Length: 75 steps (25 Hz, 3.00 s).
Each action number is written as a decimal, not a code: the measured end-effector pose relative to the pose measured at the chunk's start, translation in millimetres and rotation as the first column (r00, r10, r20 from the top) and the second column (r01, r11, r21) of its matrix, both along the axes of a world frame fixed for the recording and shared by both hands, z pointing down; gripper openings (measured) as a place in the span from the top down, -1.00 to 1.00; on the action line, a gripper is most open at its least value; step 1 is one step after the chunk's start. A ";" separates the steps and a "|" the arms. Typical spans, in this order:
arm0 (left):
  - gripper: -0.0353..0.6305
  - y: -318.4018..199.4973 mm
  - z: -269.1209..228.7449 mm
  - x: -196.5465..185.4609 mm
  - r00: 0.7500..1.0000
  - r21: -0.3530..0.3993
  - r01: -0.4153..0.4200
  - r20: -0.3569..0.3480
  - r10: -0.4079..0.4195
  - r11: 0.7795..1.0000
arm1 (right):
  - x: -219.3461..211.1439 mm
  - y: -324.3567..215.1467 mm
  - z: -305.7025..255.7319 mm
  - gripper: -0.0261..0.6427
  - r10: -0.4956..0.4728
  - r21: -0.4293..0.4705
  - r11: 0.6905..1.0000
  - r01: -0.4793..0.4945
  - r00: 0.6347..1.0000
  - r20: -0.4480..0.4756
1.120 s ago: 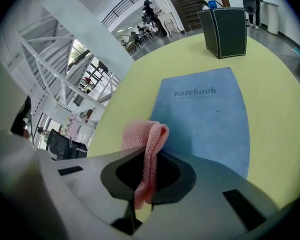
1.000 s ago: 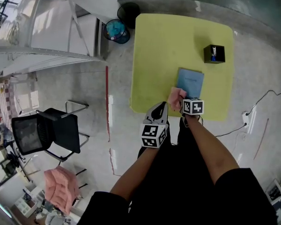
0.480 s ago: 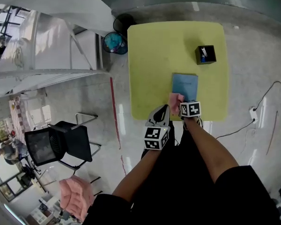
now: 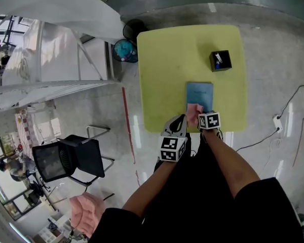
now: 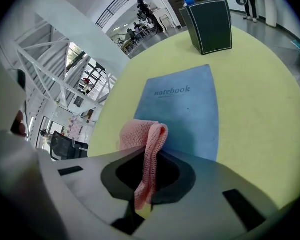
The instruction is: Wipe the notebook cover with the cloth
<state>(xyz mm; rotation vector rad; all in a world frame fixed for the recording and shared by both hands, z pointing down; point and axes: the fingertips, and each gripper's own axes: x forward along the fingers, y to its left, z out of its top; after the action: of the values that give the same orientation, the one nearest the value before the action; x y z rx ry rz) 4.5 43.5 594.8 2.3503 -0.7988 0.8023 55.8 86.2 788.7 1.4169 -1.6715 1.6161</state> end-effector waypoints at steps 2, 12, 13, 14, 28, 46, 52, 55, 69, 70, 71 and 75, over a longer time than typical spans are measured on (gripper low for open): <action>0.84 1.5 1.3 1.0 1.000 -0.003 -0.004 0.004 0.004 1.000 | 2.6 2.8 0.3 0.81 0.003 0.000 1.000 -0.003 1.000 0.002; 0.84 7.3 -2.6 14.9 0.998 0.005 -0.059 0.019 0.059 0.998 | 14.8 9.3 -0.9 0.81 0.016 -0.027 1.000 -0.017 1.000 -0.015; 0.84 7.6 -2.6 15.3 0.998 0.005 -0.062 0.019 0.062 0.998 | 15.9 10.2 -0.8 0.81 0.019 -0.027 0.999 -0.020 1.000 -0.014; 0.84 8.0 -2.6 15.7 0.998 0.004 -0.063 0.018 0.063 0.998 | 17.1 11.4 -0.7 0.81 0.022 -0.026 0.999 -0.022 1.000 -0.013; 0.84 10.1 -9.2 43.1 0.993 0.030 -0.111 -0.025 0.112 0.993 | 41.1 24.6 -1.3 0.81 0.061 -0.029 0.998 -0.062 0.998 -0.023; 0.84 3.6 -20.9 48.3 0.993 0.068 -0.104 -0.041 0.107 0.992 | 61.6 38.7 -1.1 0.81 -0.038 -0.020 0.999 0.037 0.999 -0.018; 0.84 -0.9 -25.2 43.8 0.993 0.079 -0.103 -0.045 0.107 0.992 | 67.5 42.5 -1.2 0.81 -0.030 -0.034 0.999 0.028 0.999 -0.039; 0.84 -3.4 -28.1 41.8 0.993 0.086 -0.107 -0.047 0.111 0.991 | 70.5 43.9 -2.5 0.81 -0.023 -0.034 0.999 0.021 0.999 -0.038; 0.84 -15.9 -35.6 26.9 0.993 0.073 -0.086 -0.069 0.091 0.994 | 99.2 62.9 -2.5 0.81 0.047 -0.097 0.994 -0.058 0.993 -0.112; 0.84 -16.6 -36.1 25.5 0.993 0.074 -0.086 -0.074 0.092 0.994 | 105.6 68.3 -2.1 0.81 0.054 -0.109 0.992 -0.068 0.991 -0.125; 0.84 -16.9 -36.6 24.1 0.993 0.074 -0.086 -0.079 0.092 0.994 | 112.4 73.6 -3.2 0.81 0.072 -0.112 0.990 -0.087 0.989 -0.131; 0.84 -21.0 -40.7 14.1 0.990 0.073 -0.082 -0.106 0.089 0.994 | 133.4 82.8 -28.0 0.81 0.232 -0.039 0.971 -0.237 0.967 -0.102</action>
<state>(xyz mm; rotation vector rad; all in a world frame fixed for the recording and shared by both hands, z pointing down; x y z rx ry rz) 18.6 22.6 554.1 2.4804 -0.6944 0.6844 189.2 169.0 760.7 1.6914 -1.4421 1.6704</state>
